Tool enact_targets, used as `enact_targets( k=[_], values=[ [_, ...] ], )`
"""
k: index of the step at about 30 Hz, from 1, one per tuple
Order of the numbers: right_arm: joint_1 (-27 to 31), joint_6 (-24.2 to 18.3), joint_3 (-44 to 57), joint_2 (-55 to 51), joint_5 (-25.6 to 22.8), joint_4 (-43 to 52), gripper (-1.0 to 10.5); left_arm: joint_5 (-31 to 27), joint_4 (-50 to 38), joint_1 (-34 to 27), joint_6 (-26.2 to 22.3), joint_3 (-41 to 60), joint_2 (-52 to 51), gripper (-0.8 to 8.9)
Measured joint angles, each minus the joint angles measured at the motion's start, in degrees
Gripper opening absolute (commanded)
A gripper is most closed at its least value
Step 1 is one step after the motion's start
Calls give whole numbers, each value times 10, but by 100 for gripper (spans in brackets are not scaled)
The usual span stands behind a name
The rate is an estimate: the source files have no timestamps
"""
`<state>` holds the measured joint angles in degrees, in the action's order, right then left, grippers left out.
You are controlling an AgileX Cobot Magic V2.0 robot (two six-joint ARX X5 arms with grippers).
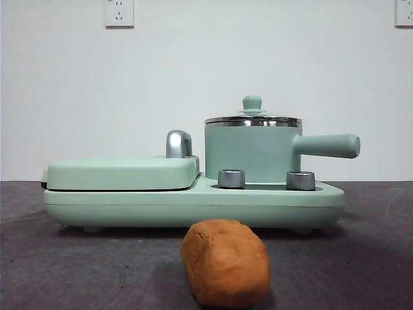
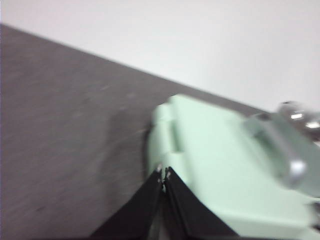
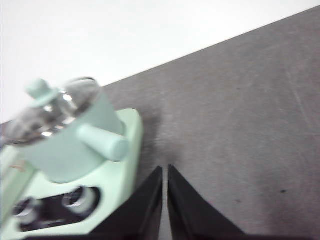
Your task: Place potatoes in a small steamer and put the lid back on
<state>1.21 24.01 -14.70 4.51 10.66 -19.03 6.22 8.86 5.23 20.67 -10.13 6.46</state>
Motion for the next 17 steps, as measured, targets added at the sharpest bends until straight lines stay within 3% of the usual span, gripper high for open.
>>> enact_targets(
  k=[7, 17],
  values=[
    [0, -4, -150, 84, 86, -90, 14, 67, 63, 24, 10, -122, 129, 9],
    [0, -93, -322, 195, 206, -216, 14, 200, 172, 69, -43, -312, 310, 9]
  ],
)
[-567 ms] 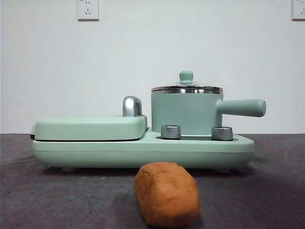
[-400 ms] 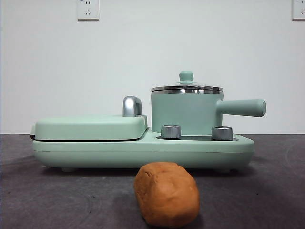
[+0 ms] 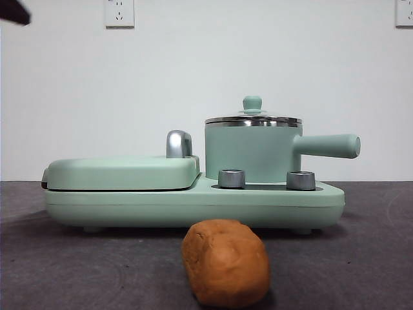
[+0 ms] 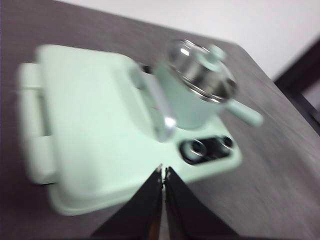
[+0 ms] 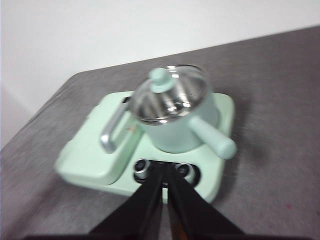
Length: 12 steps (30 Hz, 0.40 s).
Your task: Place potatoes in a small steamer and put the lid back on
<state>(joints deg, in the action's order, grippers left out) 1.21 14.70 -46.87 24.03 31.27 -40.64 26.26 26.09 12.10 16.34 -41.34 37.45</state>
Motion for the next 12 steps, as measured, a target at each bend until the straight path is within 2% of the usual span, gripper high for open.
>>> enact_targets(
  k=[7, 10, 12],
  values=[
    [0, -57, -56, 36, 69, -27, 15, 56, 22, 26, -38, -65, 52, 13],
    [0, -62, -56, 36, 76, -32, 16, 57, 15, 32, -42, -71, 52, 68],
    [0, -64, -56, 36, 76, -41, 16, 57, 16, 32, -43, -71, 52, 168]
  ],
)
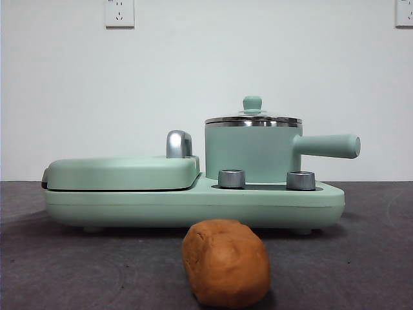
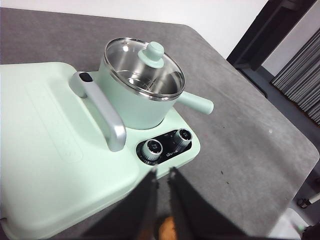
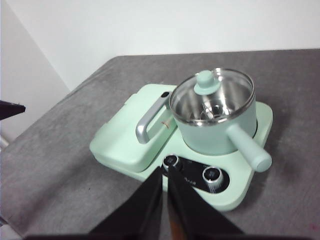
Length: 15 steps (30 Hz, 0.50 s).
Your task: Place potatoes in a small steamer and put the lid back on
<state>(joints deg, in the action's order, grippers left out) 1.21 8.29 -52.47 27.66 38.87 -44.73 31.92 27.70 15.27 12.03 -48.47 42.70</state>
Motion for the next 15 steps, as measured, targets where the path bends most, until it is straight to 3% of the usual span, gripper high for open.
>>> enact_targets(
  k=[3, 8, 15],
  values=[
    [0, -2, 0, 0, 0, -14, 83, 0, 2, 0, 2, 0, 0, 342],
    [0, -5, 0, 0, -16, -19, 447, 0, 2, 0, 15, 0, 0, 472],
    [0, -5, 0, 0, -17, -21, 478, 0, 5, 16, 24, -13, 20, 480]
  ],
)
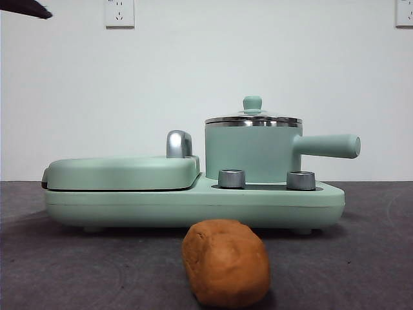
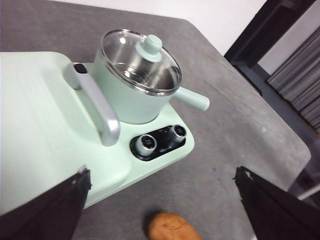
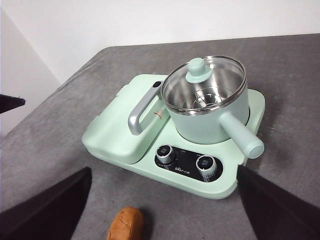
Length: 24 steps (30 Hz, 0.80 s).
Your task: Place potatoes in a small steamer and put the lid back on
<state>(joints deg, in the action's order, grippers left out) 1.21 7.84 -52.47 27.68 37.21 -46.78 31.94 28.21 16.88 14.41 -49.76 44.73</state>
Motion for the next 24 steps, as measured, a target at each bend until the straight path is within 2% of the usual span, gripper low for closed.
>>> enact_targets(
  k=[7, 13, 19, 24],
  values=[
    [0, 0, 0, 0, 1, 0, 478, 0, 7, 42, 2, -89, 86, 479],
    [0, 1, 0, 0, 1, 0, 478, -7, 76, 81, -14, -222, 215, 478],
    [0, 5, 0, 0, 1, 0, 478, -82, 121, 131, -62, -377, 358, 477],
    [0, 6, 0, 0, 1, 0, 478, -162, 97, 161, -90, -474, 463, 474]
  ],
)
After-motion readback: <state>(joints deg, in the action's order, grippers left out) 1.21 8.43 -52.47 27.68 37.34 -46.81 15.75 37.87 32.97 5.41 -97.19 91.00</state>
